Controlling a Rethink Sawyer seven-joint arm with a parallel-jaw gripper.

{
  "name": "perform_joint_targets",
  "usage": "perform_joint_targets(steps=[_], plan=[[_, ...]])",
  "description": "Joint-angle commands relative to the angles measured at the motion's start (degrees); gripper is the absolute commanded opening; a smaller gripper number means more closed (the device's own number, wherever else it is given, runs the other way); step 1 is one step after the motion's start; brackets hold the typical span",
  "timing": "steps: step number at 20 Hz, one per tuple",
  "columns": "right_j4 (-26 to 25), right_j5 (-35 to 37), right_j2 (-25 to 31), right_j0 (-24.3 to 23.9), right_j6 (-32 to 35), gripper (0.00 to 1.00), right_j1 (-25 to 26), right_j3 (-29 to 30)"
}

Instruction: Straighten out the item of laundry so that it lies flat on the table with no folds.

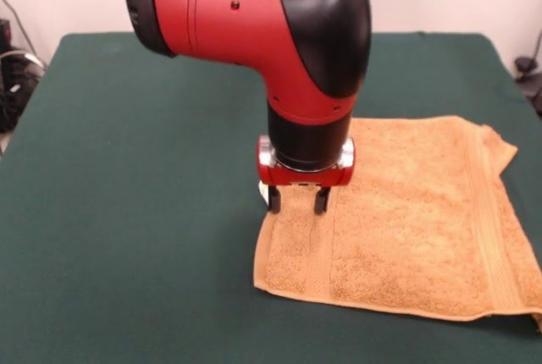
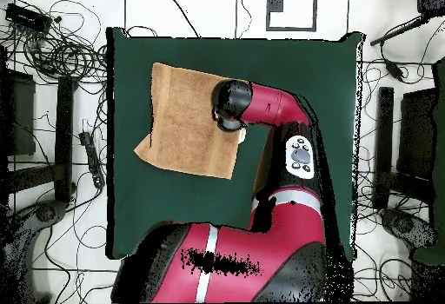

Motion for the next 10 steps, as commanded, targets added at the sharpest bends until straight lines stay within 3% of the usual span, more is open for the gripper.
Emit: perform_joint_targets(steps=[1,5,10], plan=[[1.7,2.6,1.9,2.4,13.3,1.0,3.6,0.5],[1.2,1.1,2.1,2.0,12.6,1.0,5.1,-0.4],[-2.3,-9.1,3.0,0.5,7.5,1.0,17.4,-10.3]])
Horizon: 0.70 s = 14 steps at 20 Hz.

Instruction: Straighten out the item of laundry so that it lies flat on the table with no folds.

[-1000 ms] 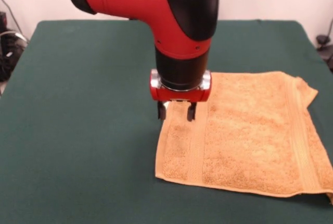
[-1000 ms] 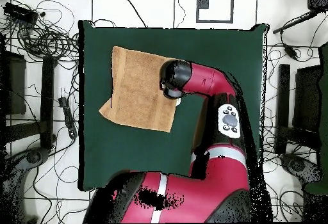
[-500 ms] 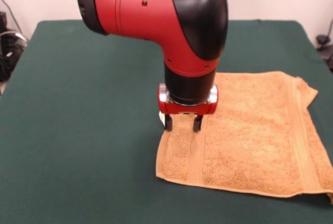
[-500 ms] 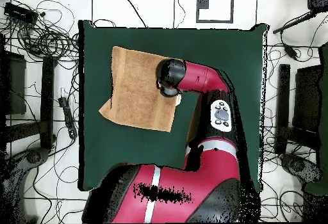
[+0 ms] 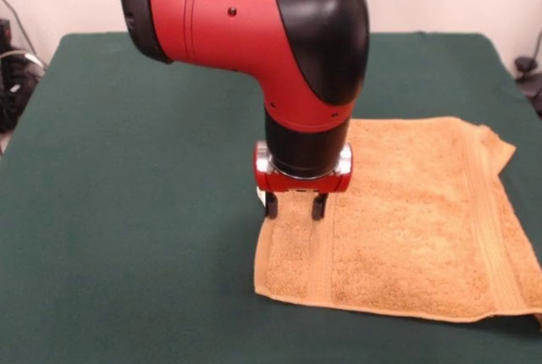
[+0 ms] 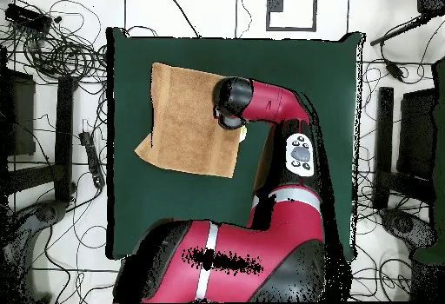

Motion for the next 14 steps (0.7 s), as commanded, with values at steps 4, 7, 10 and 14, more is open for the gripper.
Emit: perform_joint_targets(steps=[4,7,10,14], plan=[[-4.7,-13.7,3.8,-0.2,4.7,1.0,17.3,-8.4],[-6.3,-14.7,4.6,-1.0,1.7,1.0,17.2,-7.8],[-7.2,-14.6,4.8,-1.5,-0.2,1.0,16.8,-7.3],[-7.6,-13.7,4.5,-1.4,-0.5,1.0,16.3,-6.9]])
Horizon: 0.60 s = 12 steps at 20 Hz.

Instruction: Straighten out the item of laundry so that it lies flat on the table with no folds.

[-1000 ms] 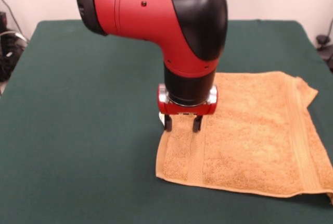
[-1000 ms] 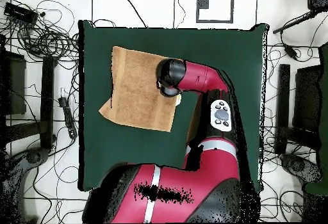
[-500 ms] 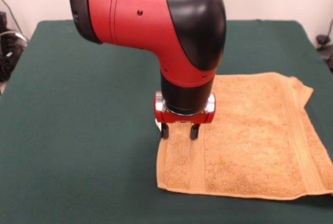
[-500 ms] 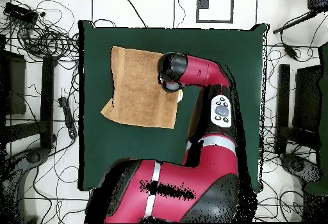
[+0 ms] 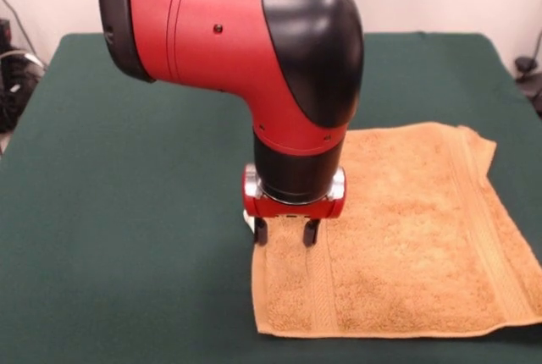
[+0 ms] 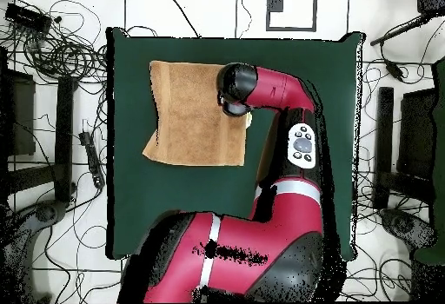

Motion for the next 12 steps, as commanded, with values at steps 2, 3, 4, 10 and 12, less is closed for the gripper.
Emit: perform_joint_targets(steps=[2,3,4,10,12], plan=[[-7.7,-16.3,4.6,-1.1,-0.9,1.0,12.3,2.4],[-8.0,-16.2,4.4,-1.0,-0.8,1.0,12.0,2.7],[-8.2,-16.2,4.4,-1.2,-1.2,1.0,11.6,3.3],[-10.1,-16.0,4.3,-2.6,-3.8,1.0,8.1,8.3],[-10.3,-15.6,4.5,-3.3,-4.1,1.0,6.9,10.0]])
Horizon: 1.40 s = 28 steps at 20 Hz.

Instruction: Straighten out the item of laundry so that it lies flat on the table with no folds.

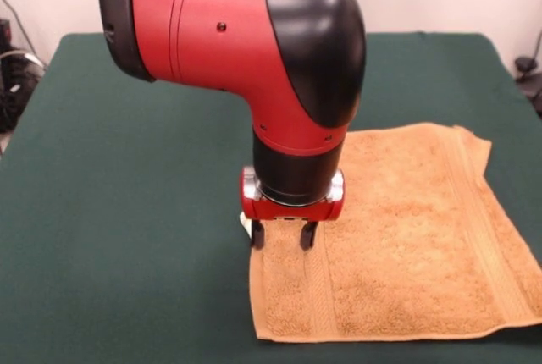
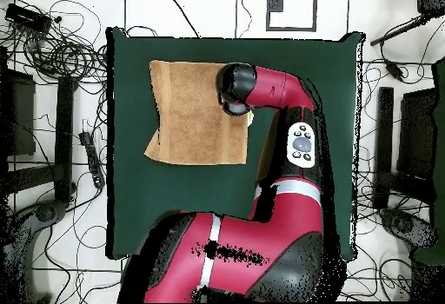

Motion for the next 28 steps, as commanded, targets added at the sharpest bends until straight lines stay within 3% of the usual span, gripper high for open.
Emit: perform_joint_targets(steps=[1,7,16,28], plan=[[-8.5,-14.4,3.8,-3.5,-3.9,1.0,6.6,10.9],[-11.8,-15.6,3.2,-6.1,-7.5,1.0,4.0,13.9],[-15.8,-13.4,1.1,-8.7,-6.4,1.0,2.3,15.4],[-18.1,-11.3,3.1,-9.6,-5.4,1.0,1.6,15.0]])
